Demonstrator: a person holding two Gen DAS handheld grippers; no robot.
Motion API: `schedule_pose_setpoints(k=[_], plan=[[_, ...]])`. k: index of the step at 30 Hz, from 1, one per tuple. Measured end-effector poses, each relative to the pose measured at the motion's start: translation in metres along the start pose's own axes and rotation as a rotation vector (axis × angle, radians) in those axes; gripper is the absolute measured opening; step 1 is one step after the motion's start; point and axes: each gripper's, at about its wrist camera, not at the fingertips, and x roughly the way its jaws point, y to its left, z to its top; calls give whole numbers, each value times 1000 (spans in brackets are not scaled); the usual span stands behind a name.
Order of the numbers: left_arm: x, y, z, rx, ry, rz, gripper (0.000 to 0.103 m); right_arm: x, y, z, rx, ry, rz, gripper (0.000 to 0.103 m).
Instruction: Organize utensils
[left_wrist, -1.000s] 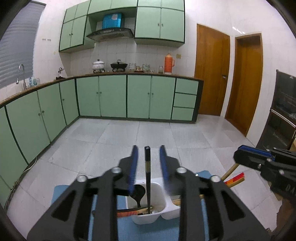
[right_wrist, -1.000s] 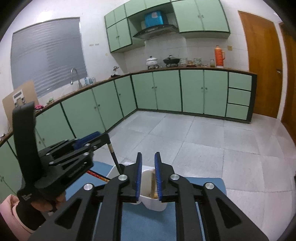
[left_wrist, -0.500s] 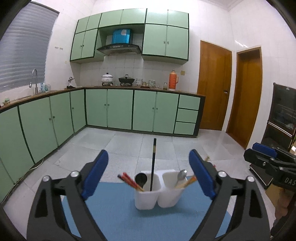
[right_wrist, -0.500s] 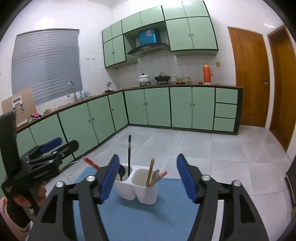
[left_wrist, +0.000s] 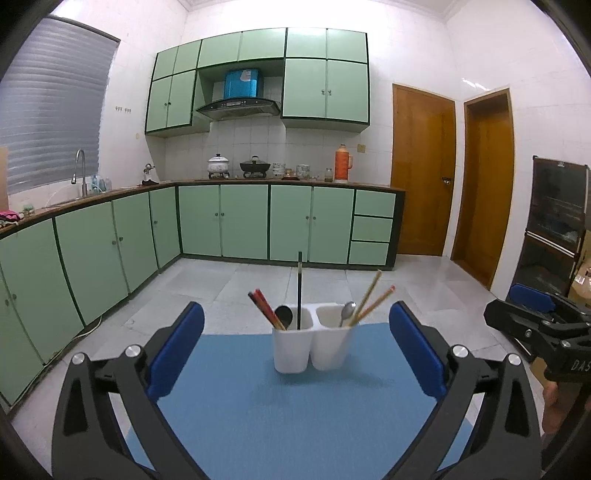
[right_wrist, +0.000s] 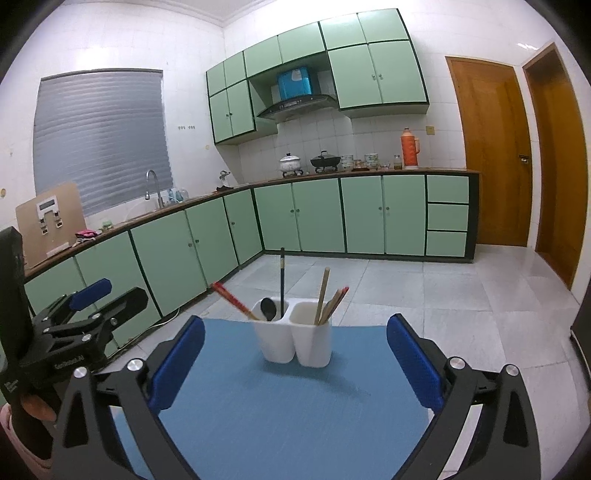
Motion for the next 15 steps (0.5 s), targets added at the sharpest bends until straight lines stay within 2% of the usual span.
schedule_pose_setpoints(k=[15], plan=[[-70, -20, -19, 42, -13, -13, 97, -46, 20, -18, -22, -7, -1, 97]])
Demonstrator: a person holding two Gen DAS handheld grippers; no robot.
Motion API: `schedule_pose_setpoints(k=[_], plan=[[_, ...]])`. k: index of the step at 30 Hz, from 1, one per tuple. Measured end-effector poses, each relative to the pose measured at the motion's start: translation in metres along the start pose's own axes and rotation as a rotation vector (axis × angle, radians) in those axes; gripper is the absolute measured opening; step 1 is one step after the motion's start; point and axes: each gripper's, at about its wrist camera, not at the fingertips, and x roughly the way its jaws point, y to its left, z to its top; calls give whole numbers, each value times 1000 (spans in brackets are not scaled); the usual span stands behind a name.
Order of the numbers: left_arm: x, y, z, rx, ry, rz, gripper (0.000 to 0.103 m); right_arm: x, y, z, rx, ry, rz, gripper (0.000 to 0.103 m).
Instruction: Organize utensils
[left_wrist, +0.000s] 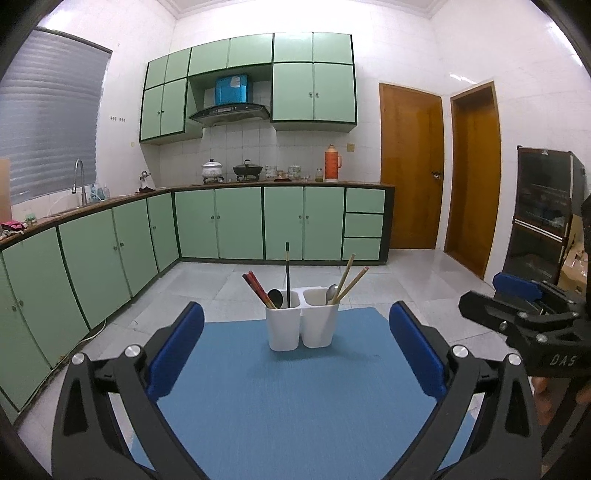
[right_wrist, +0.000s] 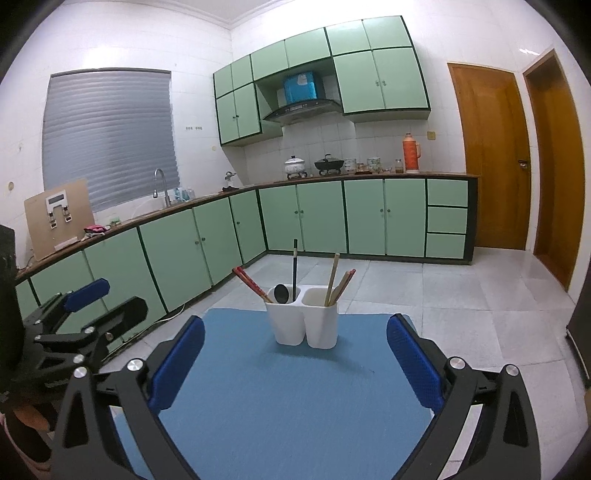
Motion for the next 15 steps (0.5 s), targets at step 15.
schedule_pose_setpoints(k=[15], plan=[[-27, -6, -5, -6, -31, 3, 97, -32, 11, -10, -20, -38, -8, 97]])
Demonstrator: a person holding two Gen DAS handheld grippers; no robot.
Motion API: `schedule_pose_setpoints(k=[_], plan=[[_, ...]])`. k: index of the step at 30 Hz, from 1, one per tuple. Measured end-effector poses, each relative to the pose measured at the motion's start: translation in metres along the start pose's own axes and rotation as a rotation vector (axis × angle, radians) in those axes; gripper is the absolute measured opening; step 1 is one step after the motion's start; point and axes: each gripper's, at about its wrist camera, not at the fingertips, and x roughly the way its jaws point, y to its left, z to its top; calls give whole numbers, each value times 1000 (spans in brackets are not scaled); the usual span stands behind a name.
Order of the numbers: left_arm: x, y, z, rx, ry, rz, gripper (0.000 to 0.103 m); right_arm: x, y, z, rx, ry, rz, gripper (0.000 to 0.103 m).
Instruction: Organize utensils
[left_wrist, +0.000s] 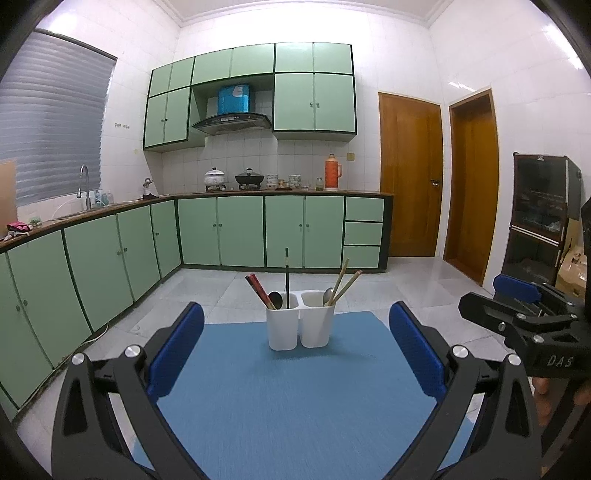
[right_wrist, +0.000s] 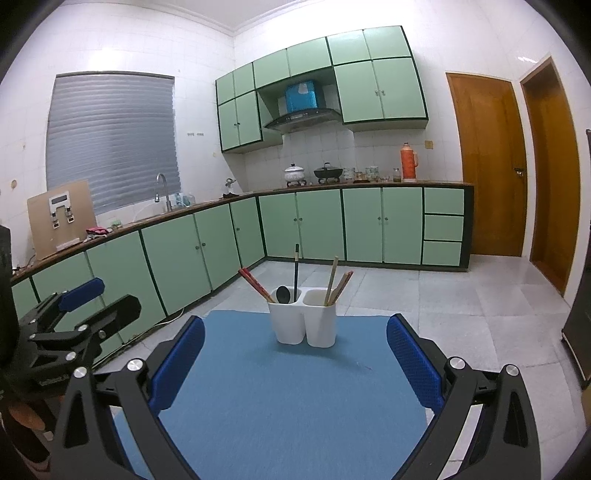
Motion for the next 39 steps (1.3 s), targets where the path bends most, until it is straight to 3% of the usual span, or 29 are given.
schedule_pose_setpoints(k=[39], plan=[[-20, 7, -8, -4, -14, 4, 97, -18, 26, -7, -43, -21, 11, 97]])
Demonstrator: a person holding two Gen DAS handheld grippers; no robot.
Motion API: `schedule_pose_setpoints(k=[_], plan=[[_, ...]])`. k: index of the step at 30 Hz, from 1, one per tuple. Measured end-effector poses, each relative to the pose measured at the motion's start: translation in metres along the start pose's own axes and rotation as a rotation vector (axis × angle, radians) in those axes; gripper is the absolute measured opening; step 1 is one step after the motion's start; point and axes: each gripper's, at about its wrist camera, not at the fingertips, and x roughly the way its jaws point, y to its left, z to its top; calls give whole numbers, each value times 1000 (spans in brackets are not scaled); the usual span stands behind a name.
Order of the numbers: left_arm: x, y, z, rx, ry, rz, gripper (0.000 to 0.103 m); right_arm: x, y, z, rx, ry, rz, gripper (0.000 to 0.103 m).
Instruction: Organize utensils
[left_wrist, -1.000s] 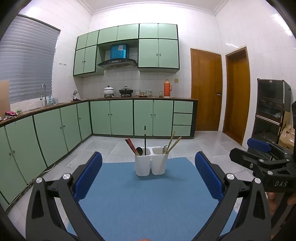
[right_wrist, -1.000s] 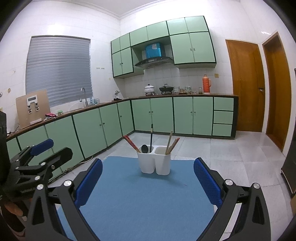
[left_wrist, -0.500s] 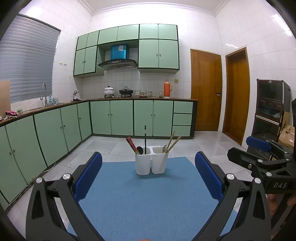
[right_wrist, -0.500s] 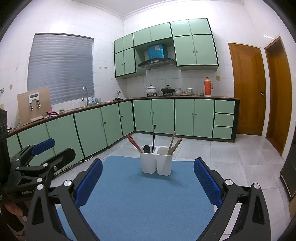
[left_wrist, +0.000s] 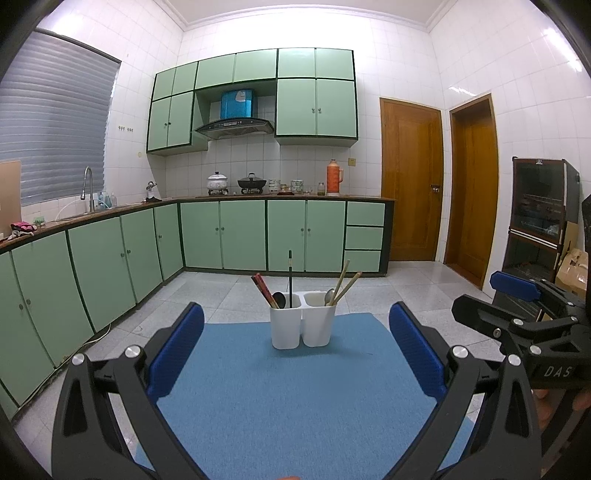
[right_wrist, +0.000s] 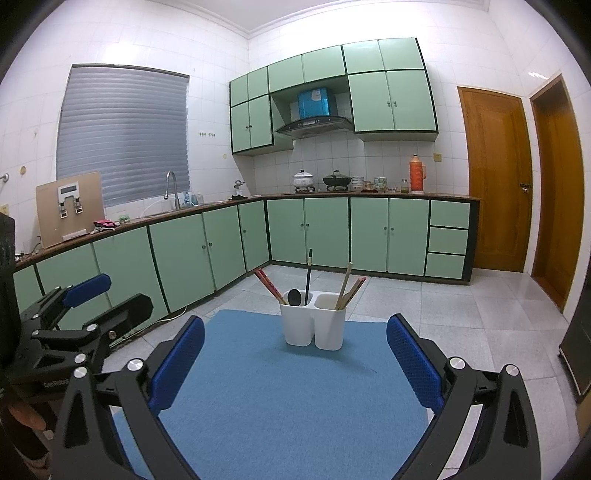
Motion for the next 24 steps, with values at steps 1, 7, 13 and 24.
schedule_pose_setpoints(k=[1, 7, 13, 24], plan=[[0, 0, 0, 0, 0, 0, 97, 0, 0, 0, 0, 0, 0, 97], [-3, 0, 0, 1, 0, 0, 97, 0, 1, 0, 0, 0, -1, 97], [-3, 0, 0, 0, 0, 0, 97, 0, 1, 0, -1, 1, -2, 97], [-2, -1, 0, 1, 0, 0, 97, 0, 1, 0, -1, 0, 0, 97]])
